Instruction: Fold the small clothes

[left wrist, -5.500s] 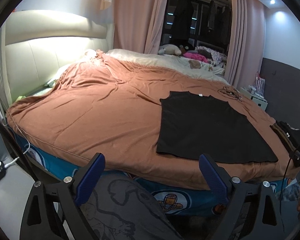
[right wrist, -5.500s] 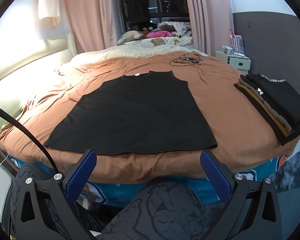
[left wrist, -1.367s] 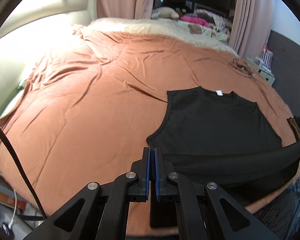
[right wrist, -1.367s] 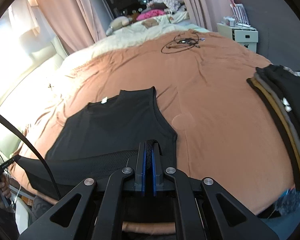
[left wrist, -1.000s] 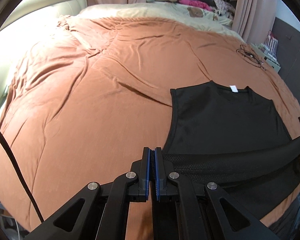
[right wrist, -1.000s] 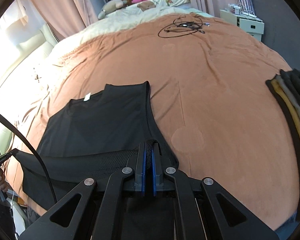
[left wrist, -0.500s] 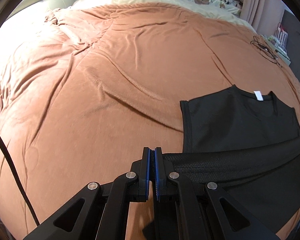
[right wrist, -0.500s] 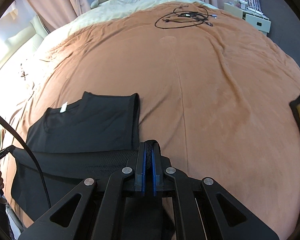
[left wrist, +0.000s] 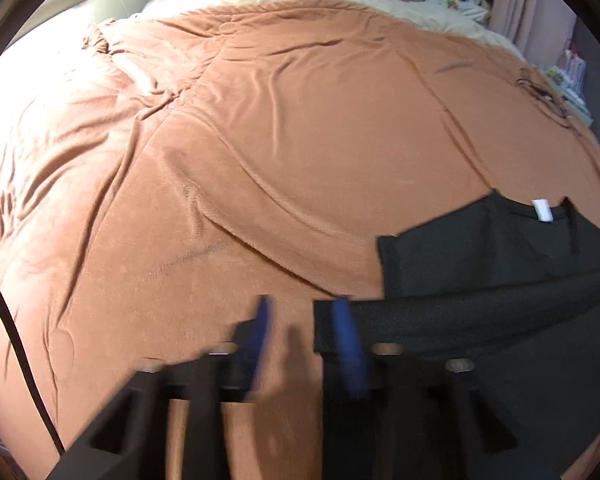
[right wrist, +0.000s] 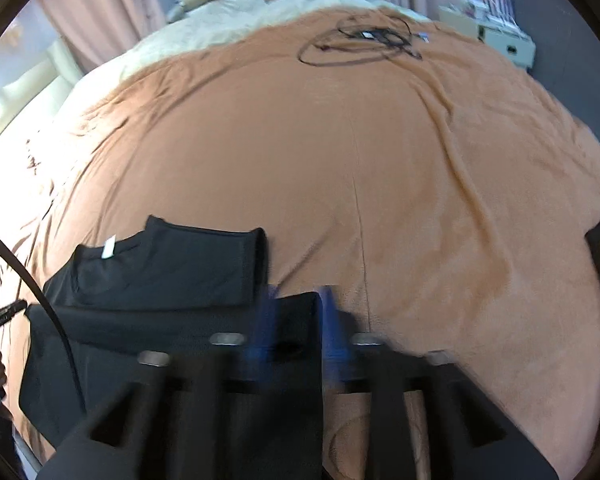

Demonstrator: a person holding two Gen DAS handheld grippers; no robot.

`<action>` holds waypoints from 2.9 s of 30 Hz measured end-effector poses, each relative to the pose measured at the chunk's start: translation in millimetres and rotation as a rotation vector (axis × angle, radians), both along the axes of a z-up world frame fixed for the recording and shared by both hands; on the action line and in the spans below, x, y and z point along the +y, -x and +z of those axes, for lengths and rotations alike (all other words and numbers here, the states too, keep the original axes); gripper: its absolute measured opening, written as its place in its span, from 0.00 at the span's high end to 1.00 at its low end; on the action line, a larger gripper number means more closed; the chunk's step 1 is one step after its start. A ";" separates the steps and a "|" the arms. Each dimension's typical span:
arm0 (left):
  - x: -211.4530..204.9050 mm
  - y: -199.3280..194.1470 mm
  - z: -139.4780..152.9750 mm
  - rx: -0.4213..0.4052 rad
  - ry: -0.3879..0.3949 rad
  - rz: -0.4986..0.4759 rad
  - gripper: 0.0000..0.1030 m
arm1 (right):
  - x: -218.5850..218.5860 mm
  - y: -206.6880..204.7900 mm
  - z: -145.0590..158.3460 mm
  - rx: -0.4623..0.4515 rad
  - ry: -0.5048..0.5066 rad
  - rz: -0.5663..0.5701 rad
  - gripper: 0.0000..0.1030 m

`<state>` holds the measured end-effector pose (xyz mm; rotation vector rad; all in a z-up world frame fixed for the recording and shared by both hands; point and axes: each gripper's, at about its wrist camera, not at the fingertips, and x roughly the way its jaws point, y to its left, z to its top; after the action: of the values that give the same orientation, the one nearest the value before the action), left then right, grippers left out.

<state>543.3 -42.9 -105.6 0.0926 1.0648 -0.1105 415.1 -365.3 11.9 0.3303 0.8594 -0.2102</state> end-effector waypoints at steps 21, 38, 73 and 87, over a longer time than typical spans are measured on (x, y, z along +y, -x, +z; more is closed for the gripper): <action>-20.7 18.6 -32.0 0.090 -0.143 -0.183 0.29 | 38.4 -10.5 -31.5 0.252 0.257 0.199 0.22; -28.6 -50.5 -34.9 0.076 -0.080 -0.190 0.65 | -0.9 -76.9 -51.7 0.176 0.182 0.171 0.66; -20.3 -103.2 -22.8 0.023 0.080 -0.108 0.94 | -8.8 -101.6 -41.7 0.100 0.216 0.136 0.99; -11.6 -85.8 -25.1 0.068 0.079 -0.081 0.56 | -9.2 -107.6 -39.9 0.146 0.164 0.090 0.65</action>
<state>629.1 -54.5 -130.7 0.0607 1.1236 -0.2301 522.7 -374.6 -28.0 0.1234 0.9923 -0.2212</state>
